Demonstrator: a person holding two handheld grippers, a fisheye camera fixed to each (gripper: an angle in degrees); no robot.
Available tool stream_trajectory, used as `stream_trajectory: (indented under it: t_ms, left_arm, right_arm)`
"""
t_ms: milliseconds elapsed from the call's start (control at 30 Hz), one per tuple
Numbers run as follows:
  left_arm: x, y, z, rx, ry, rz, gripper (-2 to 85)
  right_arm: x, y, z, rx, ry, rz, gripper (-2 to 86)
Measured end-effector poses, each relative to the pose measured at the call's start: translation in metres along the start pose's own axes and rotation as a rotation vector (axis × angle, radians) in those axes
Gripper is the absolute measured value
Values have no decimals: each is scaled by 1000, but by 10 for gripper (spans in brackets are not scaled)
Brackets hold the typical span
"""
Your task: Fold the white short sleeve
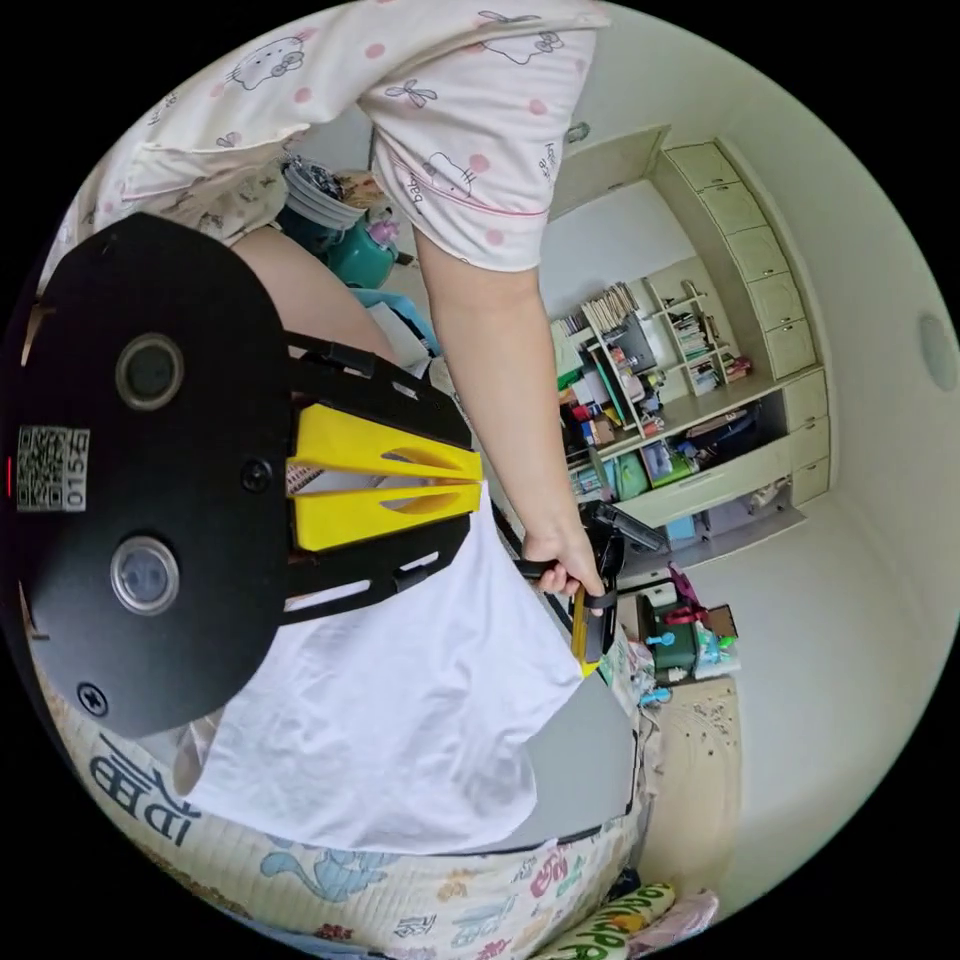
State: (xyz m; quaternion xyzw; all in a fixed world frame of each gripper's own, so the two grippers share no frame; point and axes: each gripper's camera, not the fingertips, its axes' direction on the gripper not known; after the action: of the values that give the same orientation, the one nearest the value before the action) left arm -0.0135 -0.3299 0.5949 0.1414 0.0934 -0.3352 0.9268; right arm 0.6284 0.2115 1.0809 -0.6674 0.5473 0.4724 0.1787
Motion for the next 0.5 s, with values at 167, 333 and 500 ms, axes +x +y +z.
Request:
stream_trajectory:
  t_ms: [167,333,500]
  left_arm:
    - [-58,55,-40,64,54,-17,7]
    - [-76,76,-79,80,9,3,8]
    - [-60,84,-83,-22,-306,65,18]
  right_arm:
    - [15,29,25,-104,-56,-1,-3]
    - [25,48,27,-118,-56,-7,-2]
    - [39,63,63,-267,-42,33,2]
